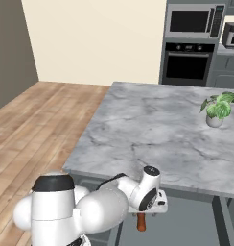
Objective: Take the pizza cutter from the drawer on the right and place it on the dining counter for cutting.
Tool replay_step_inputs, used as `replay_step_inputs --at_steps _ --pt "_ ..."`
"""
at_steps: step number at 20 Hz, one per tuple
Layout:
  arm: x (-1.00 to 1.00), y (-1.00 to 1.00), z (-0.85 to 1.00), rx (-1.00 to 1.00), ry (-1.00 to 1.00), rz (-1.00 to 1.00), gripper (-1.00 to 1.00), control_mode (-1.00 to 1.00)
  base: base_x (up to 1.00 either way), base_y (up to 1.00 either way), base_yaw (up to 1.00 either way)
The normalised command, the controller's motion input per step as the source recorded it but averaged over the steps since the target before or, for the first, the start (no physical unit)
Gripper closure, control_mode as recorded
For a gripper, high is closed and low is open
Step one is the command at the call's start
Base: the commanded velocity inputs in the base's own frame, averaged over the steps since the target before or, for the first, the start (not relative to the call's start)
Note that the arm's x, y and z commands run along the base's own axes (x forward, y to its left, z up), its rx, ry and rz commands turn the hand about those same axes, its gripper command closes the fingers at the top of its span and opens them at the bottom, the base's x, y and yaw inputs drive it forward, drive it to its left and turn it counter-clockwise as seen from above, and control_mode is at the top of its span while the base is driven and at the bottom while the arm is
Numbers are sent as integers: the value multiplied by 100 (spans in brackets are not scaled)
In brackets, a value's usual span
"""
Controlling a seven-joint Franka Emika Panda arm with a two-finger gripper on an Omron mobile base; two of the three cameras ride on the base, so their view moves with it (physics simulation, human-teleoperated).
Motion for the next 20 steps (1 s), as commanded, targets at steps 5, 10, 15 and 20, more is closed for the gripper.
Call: replay_step_inputs --at_steps 5,10,15,20 --pt "0 0 -31 0 0 0 -100 -100 0 0 0" --pt "0 2 -27 0 0 0 -100 -100 0 0 0" --pt "0 2 -22 0 0 0 -100 -100 0 0 0" --pt "0 0 -16 0 0 0 -100 -100 0 0 0"
